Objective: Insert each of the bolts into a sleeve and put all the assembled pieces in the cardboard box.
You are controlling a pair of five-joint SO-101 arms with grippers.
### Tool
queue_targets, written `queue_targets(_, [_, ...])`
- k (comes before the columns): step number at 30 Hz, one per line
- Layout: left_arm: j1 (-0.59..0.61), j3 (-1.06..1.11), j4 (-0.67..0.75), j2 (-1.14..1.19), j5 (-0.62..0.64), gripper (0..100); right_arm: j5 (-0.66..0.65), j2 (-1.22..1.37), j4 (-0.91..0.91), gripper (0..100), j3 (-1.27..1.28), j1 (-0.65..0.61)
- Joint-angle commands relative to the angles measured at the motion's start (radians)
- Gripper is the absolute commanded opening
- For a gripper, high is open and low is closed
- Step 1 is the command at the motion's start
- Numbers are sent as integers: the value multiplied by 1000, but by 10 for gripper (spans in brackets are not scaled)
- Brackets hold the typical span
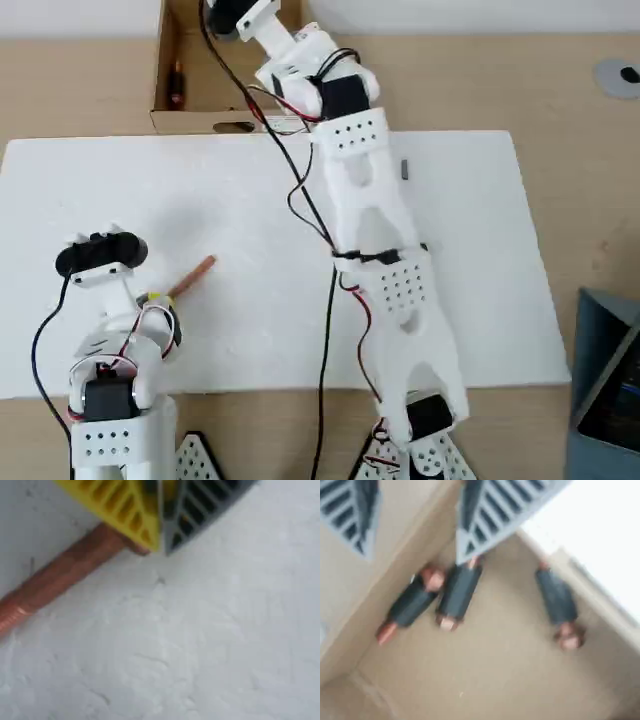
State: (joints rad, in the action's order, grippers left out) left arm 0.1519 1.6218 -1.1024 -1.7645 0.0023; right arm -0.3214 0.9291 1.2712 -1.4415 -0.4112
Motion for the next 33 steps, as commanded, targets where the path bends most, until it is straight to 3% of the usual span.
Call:
queue_targets(1, [8,-6,6,-8,5,2,-6,-99,160,131,-171,18])
queue_targets(10, [8,-6,6,-8,5,2,0,-225,416,131,-226,16])
queue_targets(14, [18,-6,6,-8,5,2,71,-312,511,131,-228,15])
queue_targets(18, [37,-6,6,-8,5,3,123,-412,517,131,-219,38])
queue_targets(33, [41,-6,6,-8,5,3,123,-593,520,130,-173,168])
